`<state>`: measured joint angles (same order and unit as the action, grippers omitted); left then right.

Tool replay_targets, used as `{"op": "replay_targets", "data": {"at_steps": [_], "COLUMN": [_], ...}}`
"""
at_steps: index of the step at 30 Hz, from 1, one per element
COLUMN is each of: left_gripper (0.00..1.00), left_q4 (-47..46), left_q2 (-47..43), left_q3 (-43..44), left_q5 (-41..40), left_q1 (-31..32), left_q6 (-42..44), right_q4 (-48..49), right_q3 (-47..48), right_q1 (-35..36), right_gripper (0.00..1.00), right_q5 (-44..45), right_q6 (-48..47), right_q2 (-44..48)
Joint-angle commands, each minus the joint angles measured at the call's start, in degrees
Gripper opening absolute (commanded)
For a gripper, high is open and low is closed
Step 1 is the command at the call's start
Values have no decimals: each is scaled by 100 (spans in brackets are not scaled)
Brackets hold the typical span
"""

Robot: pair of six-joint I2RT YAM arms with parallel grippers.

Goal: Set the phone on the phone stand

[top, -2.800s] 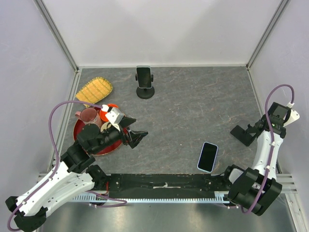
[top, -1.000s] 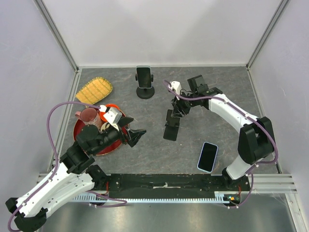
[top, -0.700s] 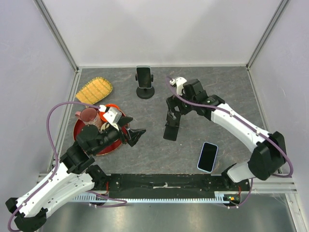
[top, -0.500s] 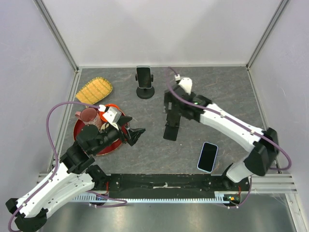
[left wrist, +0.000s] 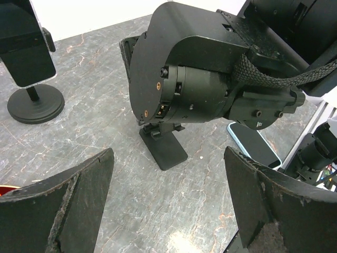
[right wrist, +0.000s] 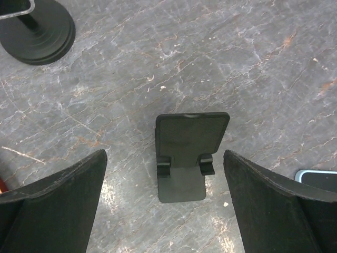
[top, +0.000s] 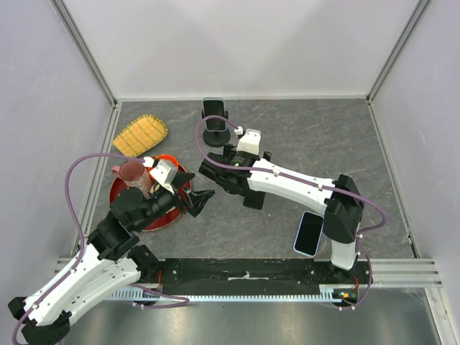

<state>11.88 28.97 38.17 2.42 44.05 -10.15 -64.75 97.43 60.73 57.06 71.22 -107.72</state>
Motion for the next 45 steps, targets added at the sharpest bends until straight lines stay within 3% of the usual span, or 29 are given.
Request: {"op": "replay_targets", "data": {"at_steps": [1,6,8,26,31,32,33,35,37,38,41,45], "left_gripper": [91,91,91,91,91,91,91,91,91,91,91,91], "left_q4": [-142,-133,-142,-168,-177,-168,-168,-177,-177,-168,-168,-168], "left_q2": [-23,-58,-49,-76,-76,-76,-67,-58,-67,-67,-58,-50], "left_q3": [6,-12,-12,-20,-20,-12,-12,-3,-20,-12,-12,-12], "left_q5": [-101,-101,-92,-57,-57,-57,-57,-57,-66,-66,-39,-31], "left_q1": [-28,-28,-20,-28,-37,-28,-46,-37,-37,-46,-46,-46], "left_q6": [224,224,224,233,233,233,233,242,242,242,251,251], "right_q4": [75,1917,2194,2397,2458,2476,2511,2686,2801,2941,3606,5206], "right_q3": [-21,-1338,-1646,-1876,-2052,-2061,-2078,-2105,-2123,-2123,-2210,-2386], "right_q1": [-87,-491,-615,-905,-975,-984,-993,-993,-1019,-1037,-1124,-1457], "right_gripper": [98,98,98,98,93,91,81,75,58,32,0,0], "right_q5": [377,-879,-1065,-1250,-1258,-1232,-1206,-1162,-1083,-1065,-846,-801], "right_q6": [-211,-1504,-1681,-1585,-1523,-1550,-1585,-1699,-1892,-1988,-2629,-4016], "right_q2": [145,857,1095,832,841,832,832,858,876,876,937,973]}}
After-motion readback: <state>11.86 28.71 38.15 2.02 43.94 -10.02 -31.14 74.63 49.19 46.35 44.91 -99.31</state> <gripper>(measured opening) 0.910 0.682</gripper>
